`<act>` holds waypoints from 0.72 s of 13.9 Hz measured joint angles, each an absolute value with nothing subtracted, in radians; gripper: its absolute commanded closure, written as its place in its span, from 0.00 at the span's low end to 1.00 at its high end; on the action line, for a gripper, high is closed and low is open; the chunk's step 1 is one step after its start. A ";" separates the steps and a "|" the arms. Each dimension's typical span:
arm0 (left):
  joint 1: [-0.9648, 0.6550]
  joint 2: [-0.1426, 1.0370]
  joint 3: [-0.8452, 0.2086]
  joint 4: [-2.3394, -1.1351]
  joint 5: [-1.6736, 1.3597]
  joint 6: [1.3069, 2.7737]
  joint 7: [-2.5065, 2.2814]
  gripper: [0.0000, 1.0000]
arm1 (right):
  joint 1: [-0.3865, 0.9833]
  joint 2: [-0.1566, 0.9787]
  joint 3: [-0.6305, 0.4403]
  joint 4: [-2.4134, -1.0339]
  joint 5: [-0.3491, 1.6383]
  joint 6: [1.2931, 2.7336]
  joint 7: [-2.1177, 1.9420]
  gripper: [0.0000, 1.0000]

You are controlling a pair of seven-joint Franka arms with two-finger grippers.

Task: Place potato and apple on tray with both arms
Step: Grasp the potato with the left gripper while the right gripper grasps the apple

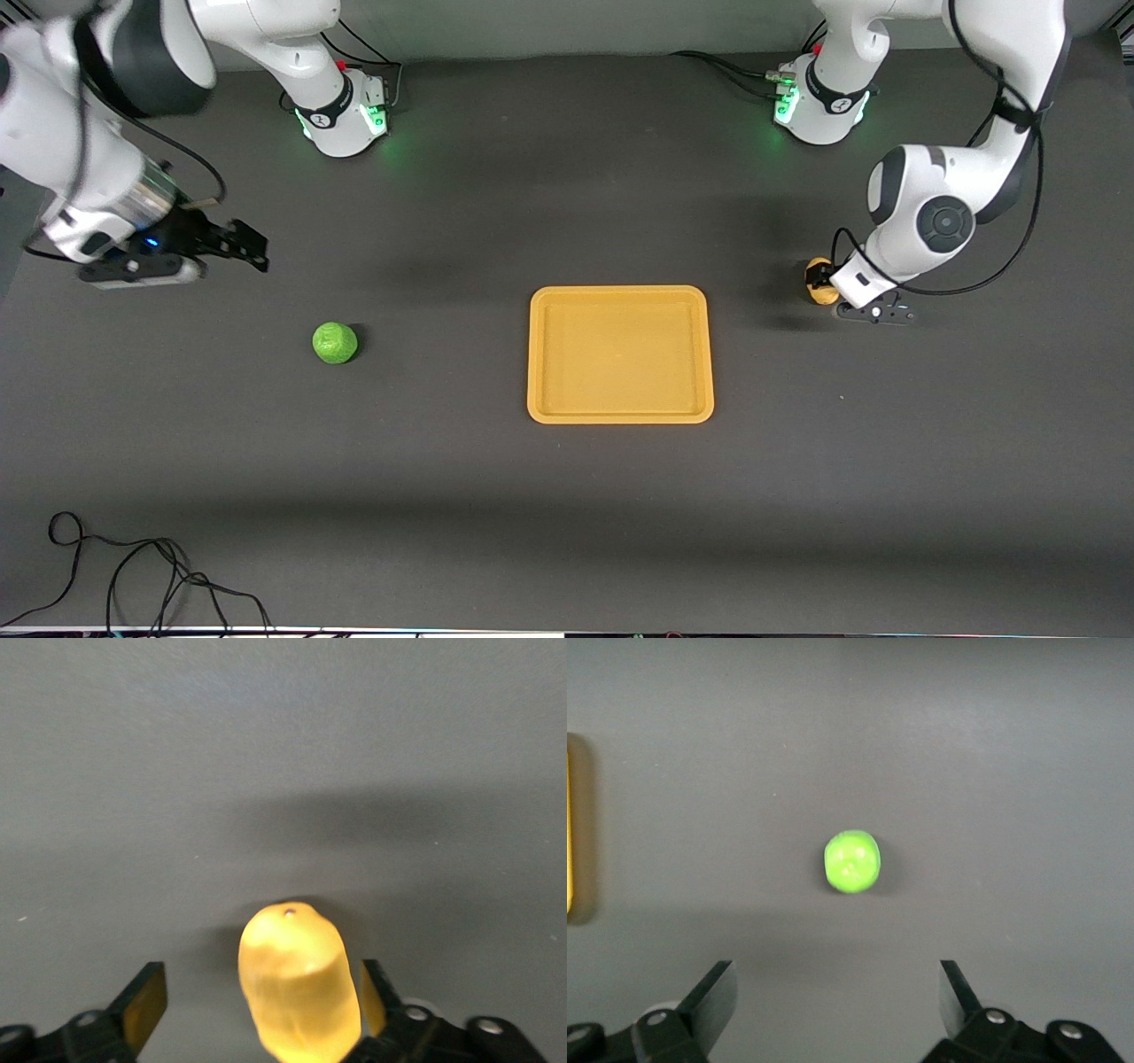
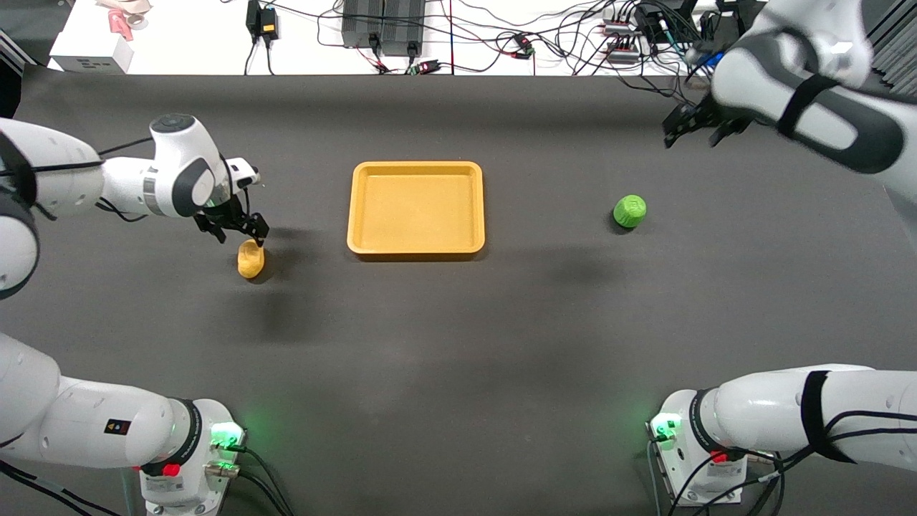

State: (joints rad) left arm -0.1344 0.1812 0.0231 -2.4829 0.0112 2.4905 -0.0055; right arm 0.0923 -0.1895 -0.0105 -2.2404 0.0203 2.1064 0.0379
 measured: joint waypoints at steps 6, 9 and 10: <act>-0.143 0.254 0.015 -2.471 0.011 2.522 -0.031 0.80 | 0.122 0.049 -0.010 -2.473 0.020 2.656 0.038 0.00; -0.145 0.219 -0.039 -2.381 0.005 2.381 -0.110 0.80 | 0.123 0.156 -0.012 -2.485 0.020 2.778 0.038 0.00; -0.148 0.211 -0.066 -2.320 -0.012 2.332 -0.145 0.80 | 0.122 0.180 -0.014 -2.485 0.020 2.808 0.038 0.00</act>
